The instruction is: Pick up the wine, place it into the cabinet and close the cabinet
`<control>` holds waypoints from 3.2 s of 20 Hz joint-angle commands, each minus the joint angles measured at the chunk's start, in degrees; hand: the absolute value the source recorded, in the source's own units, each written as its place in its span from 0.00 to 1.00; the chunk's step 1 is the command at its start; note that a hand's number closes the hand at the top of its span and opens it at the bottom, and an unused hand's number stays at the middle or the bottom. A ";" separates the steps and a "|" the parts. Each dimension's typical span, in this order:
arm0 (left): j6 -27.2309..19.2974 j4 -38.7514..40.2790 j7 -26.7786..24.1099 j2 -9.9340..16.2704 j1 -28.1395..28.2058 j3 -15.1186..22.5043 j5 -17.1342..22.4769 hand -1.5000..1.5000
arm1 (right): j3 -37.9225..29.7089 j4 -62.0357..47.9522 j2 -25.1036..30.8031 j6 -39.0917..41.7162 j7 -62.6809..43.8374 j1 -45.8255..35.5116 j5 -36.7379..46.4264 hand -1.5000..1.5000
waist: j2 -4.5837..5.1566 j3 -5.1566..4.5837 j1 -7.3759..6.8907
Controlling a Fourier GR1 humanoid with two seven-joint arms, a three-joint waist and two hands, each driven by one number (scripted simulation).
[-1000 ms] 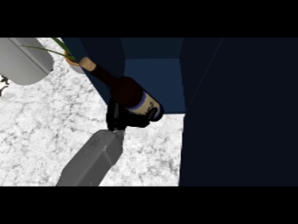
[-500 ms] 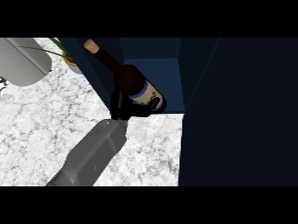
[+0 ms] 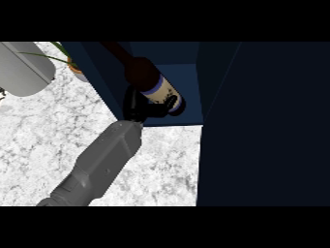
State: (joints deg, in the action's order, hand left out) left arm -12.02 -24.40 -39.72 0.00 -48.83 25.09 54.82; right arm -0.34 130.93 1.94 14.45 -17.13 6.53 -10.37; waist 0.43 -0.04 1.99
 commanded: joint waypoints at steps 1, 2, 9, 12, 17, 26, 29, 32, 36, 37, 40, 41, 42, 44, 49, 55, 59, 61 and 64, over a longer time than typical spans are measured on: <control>-2.27 -0.90 0.57 0.00 -1.24 1.47 2.35 1.00 | -4.13 0.49 2.06 2.72 1.99 2.69 -3.85 0.00 | -0.11 0.03 0.08; 1.39 4.57 1.56 0.00 -5.02 -1.61 1.57 1.00 | 1.52 -3.24 -0.85 -0.96 0.77 -3.08 2.91 0.00 | 0.12 -0.01 -0.24; -2.35 9.32 3.38 0.00 -8.44 -1.42 2.15 1.00 | 0.00 -1.40 0.25 0.44 0.59 -0.59 0.77 0.00 | 0.14 0.01 0.20; -0.87 10.38 1.23 0.00 -7.16 -0.59 3.64 1.00 | -1.10 -2.76 1.24 0.46 -0.43 -3.85 -0.45 0.00 | 0.49 -0.02 1.00; 0.77 15.73 0.49 0.00 -9.49 -2.63 3.58 1.00 | -0.07 -2.16 0.04 -0.24 0.02 -3.52 0.08 0.00 | 0.70 -0.04 1.05; 1.15 16.69 -8.19 1.42 -7.87 -4.22 3.18 0.00 | -0.43 -1.71 0.35 -1.32 -1.05 -5.49 1.14 0.00 | 0.44 -0.04 0.30; 1.45 14.90 -11.39 0.04 -6.27 -4.28 2.36 0.00 | 2.12 -0.62 -0.87 -1.57 -0.52 -2.62 3.62 0.00 | 0.10 -0.02 -0.36; 3.97 13.46 -13.03 1.40 -5.25 -4.48 2.00 0.00 | -1.84 -2.29 1.32 0.53 1.20 -2.94 0.45 0.00 | 0.01 0.01 -0.73; 3.19 10.94 -12.76 0.98 -5.22 -3.90 0.92 0.00 | 1.31 2.35 -0.29 -1.94 -3.00 -2.10 2.03 0.00 | -0.35 0.00 -1.31; 3.44 10.25 -13.38 1.74 -3.63 -3.21 0.29 0.00 | 0.20 1.42 0.11 -1.70 -2.11 -2.44 1.88 0.00 | -0.44 0.02 -1.69; 0.43 7.05 -11.88 1.54 -2.35 -2.39 -0.36 0.00 | 1.13 1.51 -0.46 -1.21 -1.58 0.22 2.29 0.00 | -0.82 0.05 -2.44; 0.39 6.35 -11.63 1.22 -1.66 -1.97 -1.01 0.00 | -1.54 0.50 1.24 -0.58 -2.16 -2.13 -0.08 0.00 | -0.66 0.05 -2.29; -0.51 3.71 -10.86 1.57 0.16 -0.56 -1.50 0.00 | 0.07 0.27 -0.05 -1.15 -0.55 -1.42 2.39 0.00 | -1.12 0.08 -3.44; 0.15 -1.06 -8.71 3.53 1.71 0.78 -2.21 0.00 | -1.01 0.78 0.49 -1.14 -1.82 -0.66 1.15 0.00 | -1.34 0.09 -3.87; -2.64 -16.61 -3.18 5.01 8.98 6.05 -6.04 0.00 | 0.12 0.44 -0.14 -1.38 -0.80 0.02 3.51 0.00 | -1.27 0.11 -3.94; -7.02 -40.80 6.40 12.40 20.06 12.44 -8.71 0.00 | -0.99 1.83 0.30 -2.06 -2.44 -1.63 2.13 0.00 | -1.29 0.12 -4.25; -13.53 -58.05 10.77 16.22 26.30 13.27 -9.78 0.00 | 0.75 6.91 0.22 -1.27 -3.98 1.33 0.84 0.00 | -1.16 0.11 -3.28; -13.26 -64.67 11.78 20.11 32.06 14.65 -11.27 0.00 | 0.67 6.02 0.93 -2.30 -6.77 -1.55 1.59 0.00 | -0.91 0.06 -3.19; -18.71 -73.14 15.20 19.89 34.44 14.81 -13.19 0.00 | 7.53 3.99 -1.83 -5.26 -4.11 -2.65 9.00 0.00 | -0.73 0.05 -2.85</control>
State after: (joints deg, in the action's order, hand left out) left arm -25.97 -86.15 -27.91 18.03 -19.37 38.63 43.65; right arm 2.00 134.78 1.74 11.75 -21.43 4.60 -6.74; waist -0.46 0.03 -1.17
